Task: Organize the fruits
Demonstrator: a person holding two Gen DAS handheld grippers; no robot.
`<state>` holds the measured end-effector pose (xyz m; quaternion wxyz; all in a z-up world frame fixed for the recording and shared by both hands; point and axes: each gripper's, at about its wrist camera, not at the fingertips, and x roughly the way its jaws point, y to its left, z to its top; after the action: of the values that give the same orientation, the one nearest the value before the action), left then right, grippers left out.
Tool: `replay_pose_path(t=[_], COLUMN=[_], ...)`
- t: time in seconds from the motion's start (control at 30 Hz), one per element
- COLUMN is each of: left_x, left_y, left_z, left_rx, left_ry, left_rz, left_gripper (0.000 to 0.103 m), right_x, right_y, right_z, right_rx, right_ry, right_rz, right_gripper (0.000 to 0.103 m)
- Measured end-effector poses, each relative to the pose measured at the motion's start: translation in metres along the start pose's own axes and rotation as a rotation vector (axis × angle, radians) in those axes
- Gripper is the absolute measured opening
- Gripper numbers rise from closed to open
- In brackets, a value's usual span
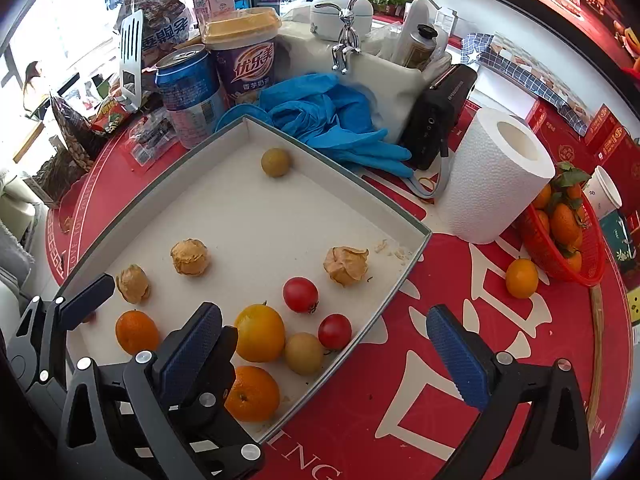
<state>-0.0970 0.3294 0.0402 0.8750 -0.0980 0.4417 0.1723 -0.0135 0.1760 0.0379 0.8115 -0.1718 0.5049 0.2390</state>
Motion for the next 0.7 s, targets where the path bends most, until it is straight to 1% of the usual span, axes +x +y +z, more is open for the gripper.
replay_pose_path(t=[0.7], left_x=[0.0012], left_y=[-0.0019], left_z=[0.0001], left_rx=[0.004], left_ry=[0.008], left_rz=[-0.007], left_gripper=[0.103], right_x=[-0.0004], right_y=[-0.0004], right_z=[-0.0018], right_rx=[0.0], right_ry=[0.0], right_rz=[-0.009], right_gripper=[0.103])
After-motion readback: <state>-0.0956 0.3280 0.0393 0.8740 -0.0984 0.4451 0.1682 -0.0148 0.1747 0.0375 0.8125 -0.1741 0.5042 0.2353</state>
